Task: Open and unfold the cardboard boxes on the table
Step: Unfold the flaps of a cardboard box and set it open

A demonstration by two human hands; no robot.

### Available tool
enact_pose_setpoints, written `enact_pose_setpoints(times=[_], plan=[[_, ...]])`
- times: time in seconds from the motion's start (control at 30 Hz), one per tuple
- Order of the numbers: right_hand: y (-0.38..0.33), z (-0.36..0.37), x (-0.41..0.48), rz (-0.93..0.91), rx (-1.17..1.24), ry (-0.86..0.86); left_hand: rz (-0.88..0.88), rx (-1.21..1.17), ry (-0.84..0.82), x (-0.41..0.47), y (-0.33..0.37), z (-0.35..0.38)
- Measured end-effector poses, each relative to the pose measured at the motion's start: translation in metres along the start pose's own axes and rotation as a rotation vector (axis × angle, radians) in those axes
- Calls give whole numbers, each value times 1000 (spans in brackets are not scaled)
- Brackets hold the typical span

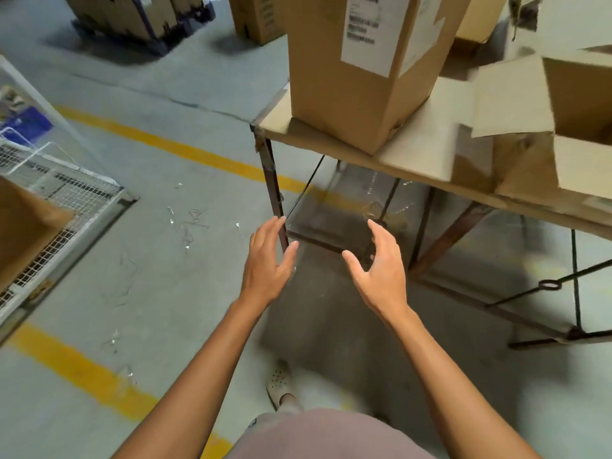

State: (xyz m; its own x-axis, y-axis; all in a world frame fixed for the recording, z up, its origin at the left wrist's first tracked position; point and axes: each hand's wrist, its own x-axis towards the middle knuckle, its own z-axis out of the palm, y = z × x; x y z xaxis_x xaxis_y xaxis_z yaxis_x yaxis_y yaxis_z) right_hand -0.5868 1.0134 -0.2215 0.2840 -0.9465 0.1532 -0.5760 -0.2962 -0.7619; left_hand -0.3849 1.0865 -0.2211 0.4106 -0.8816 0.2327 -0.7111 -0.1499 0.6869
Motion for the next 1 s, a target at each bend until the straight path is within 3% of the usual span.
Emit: enact_pose_setpoints(times=[0.23,0.7,0.8,0.87,1.0], plan=[[-76,19,81,-96,35,208,201,-25,43,126,-5,-56],[-176,-95,292,-268,-126,687,601,10,194,395,120,-104],[-184,-126,344,-188,-182,727,624,68,190,461,160,-104],[-187,-146,386,-48,-256,700,539,139,143,503,184,-97],[-174,-165,458,390,-185,364,254,199,-57,573,200,-73]])
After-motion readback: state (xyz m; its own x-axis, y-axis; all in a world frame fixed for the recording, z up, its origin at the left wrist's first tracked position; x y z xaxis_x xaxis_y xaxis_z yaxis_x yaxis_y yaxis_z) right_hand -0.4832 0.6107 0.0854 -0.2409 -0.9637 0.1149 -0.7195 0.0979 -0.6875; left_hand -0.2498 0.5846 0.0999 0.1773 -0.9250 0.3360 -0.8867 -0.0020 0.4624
